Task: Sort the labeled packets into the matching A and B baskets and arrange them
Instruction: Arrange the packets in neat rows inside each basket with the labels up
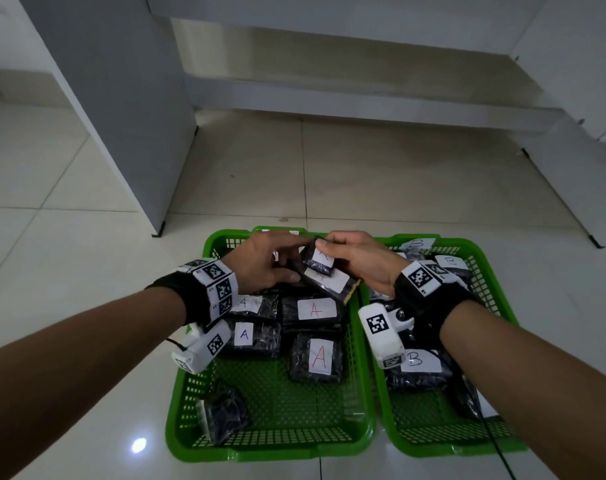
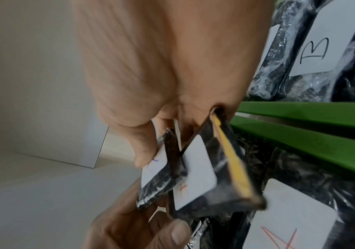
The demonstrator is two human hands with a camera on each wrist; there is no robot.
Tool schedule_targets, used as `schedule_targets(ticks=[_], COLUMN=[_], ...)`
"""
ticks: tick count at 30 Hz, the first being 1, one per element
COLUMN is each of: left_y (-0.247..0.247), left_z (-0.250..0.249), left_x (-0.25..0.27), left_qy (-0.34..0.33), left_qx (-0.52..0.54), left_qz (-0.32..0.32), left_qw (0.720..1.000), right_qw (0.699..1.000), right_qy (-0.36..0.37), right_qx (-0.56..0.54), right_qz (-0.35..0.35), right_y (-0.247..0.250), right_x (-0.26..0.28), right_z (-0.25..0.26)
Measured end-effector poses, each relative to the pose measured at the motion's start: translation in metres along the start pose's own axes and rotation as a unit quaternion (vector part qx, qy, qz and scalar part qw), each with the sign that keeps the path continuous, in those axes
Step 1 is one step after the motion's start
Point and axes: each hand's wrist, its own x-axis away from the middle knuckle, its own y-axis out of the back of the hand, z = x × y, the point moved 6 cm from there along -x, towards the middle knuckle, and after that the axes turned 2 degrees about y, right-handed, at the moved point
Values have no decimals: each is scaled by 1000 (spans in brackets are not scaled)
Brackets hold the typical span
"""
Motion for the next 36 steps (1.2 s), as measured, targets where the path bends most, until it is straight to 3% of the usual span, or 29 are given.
schedule_targets(ticks=[3, 7, 9, 15, 25, 29, 34, 36], left_y=[-1, 3, 1, -17, -25, -28, -62, -68], left_z=[2, 14, 21, 25, 24, 19, 20, 23], left_x=[-5, 0, 3, 7, 5, 8, 11, 10], left_qy=[-5, 19, 28, 22, 31, -7, -16, -2], left_qx=[-66, -162, -205, -209, -205, -189, -269, -272], left_qz=[14, 10, 15, 39, 8, -14, 129, 149], left_qw=[998, 987, 978, 977, 978, 982, 954, 950], right_qw=[999, 980, 971, 974, 967, 966, 965, 964], right_qy=[8, 52, 53, -35, 9, 22, 6, 5], right_qx=[-9, -6, 5, -13, 9, 36, -21, -44], right_qz=[-34, -191, -234, -222, -253, -254, -261, -262], right_y=[-1, 21, 33, 27, 26, 24, 27, 28], right_x=[-1, 5, 7, 9, 14, 13, 15, 17], right_z=[-1, 5, 1, -33, -26, -28, -25, -25])
